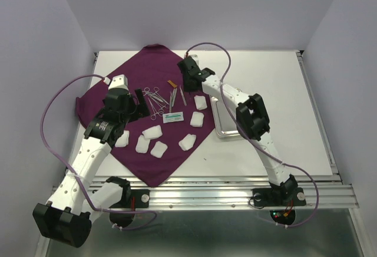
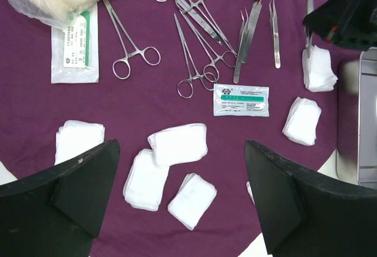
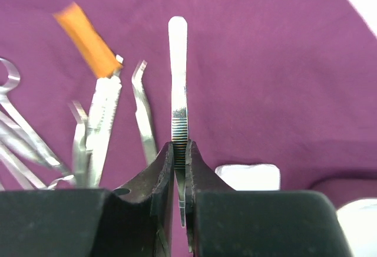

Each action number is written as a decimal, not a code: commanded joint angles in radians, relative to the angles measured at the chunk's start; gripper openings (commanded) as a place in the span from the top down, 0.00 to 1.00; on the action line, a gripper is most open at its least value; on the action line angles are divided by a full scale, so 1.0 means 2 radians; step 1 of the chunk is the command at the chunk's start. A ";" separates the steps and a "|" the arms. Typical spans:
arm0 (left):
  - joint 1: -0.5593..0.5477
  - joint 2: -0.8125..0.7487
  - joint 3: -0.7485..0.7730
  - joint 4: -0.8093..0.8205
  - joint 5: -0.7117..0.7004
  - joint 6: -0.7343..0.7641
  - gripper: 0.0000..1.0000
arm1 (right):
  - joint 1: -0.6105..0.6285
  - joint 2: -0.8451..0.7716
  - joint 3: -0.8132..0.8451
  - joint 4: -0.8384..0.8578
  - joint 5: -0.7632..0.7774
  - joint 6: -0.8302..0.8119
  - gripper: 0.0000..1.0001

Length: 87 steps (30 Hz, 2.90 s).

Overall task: Prepare the surgical pack
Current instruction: Pick up the medical item from the surgical kit, then place the medical item in the container, then pick up the medical item from the surgical kit.

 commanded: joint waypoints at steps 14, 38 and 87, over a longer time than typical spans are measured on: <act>0.004 -0.001 0.009 0.017 0.021 0.005 0.01 | -0.003 -0.214 -0.171 0.078 0.045 0.001 0.99; 0.004 -0.016 -0.006 0.020 0.043 -0.010 0.01 | -0.047 -0.481 -0.597 0.147 -0.038 0.009 0.99; 0.006 -0.013 0.032 -0.052 -0.003 -0.016 0.01 | 0.025 -0.107 -0.115 0.062 0.010 -0.014 0.45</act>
